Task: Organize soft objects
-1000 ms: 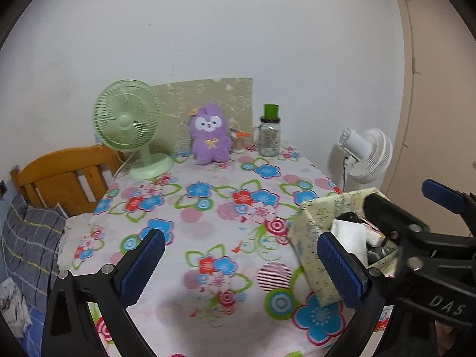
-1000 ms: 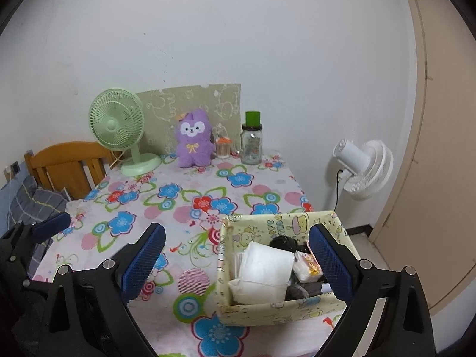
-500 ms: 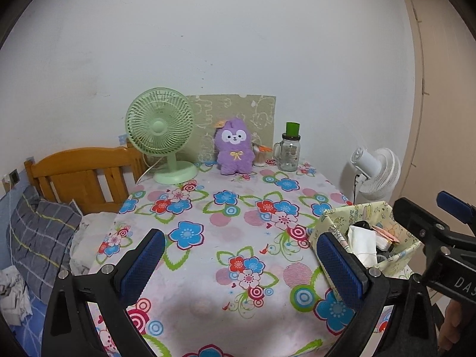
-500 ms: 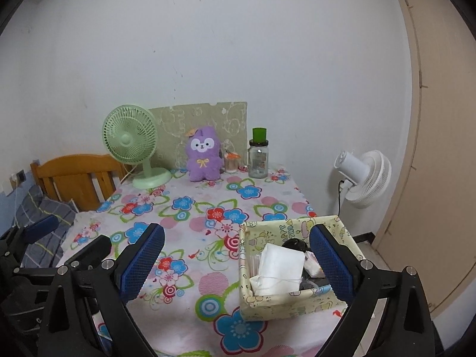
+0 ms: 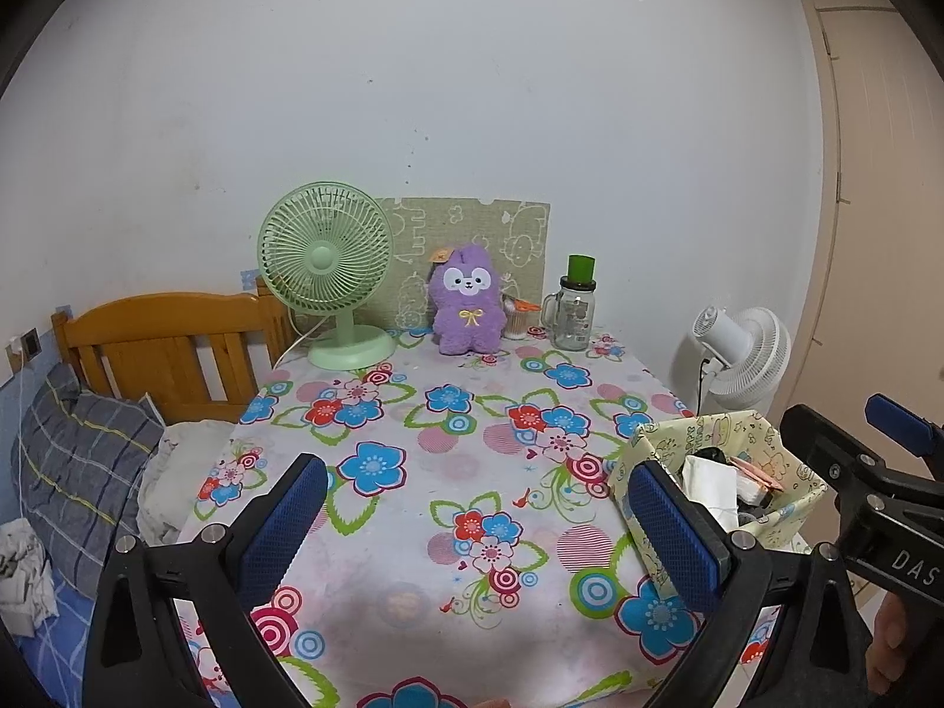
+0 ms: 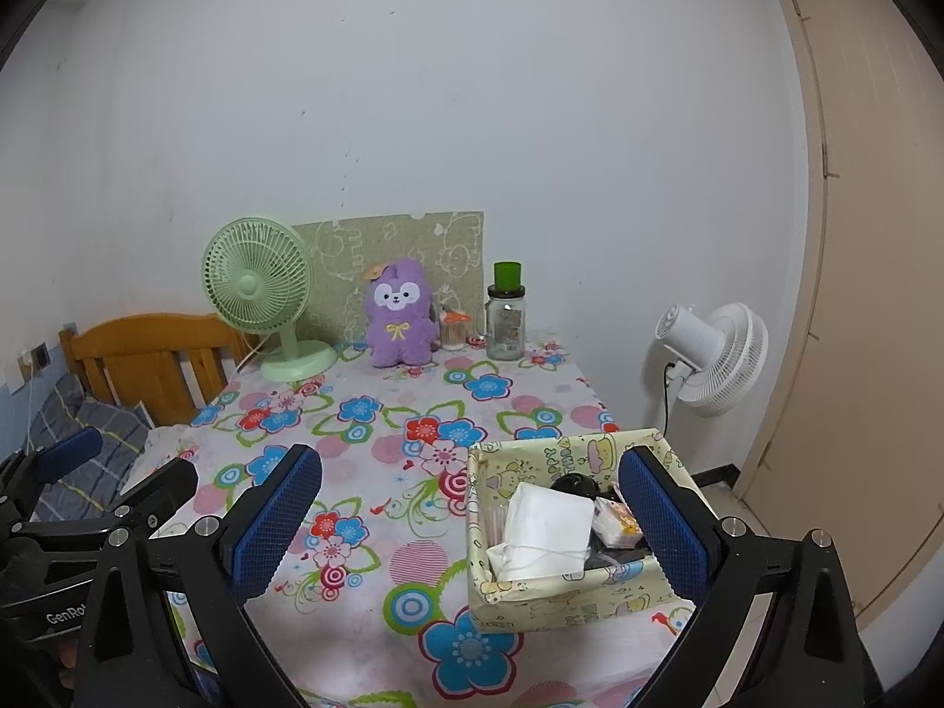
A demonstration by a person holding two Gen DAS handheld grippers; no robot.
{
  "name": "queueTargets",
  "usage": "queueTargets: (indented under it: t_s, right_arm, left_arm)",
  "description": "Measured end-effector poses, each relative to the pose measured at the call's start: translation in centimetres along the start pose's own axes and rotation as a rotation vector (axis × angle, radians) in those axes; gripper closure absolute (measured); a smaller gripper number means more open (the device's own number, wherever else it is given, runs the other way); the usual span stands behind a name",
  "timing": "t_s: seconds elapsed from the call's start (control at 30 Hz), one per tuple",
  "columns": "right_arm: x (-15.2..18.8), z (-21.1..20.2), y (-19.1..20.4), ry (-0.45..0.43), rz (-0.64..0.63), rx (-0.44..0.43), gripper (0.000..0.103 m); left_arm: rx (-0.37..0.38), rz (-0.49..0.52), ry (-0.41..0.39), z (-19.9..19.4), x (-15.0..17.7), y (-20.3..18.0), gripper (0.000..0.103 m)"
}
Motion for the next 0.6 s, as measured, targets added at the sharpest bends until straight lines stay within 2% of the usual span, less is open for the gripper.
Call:
queueTargets:
  t_s: [0.6]
  right_arm:
    - [-0.01,-0.07,0.05,0.004,0.000,-0.003,0.001]
  left_arm:
    - [0.002,-0.002,-0.002,-0.22,-0.06,0.00,0.000]
Point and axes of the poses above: each gripper's, at about its wrist camera, not at the fingertips, and z roughly the way its jaws point, y to its left, x to its underside, the point moved 1 cm from there along z, roughly the way its jaws point, and after that the axes turned 6 degrees about -z, right-handed, at the moved point
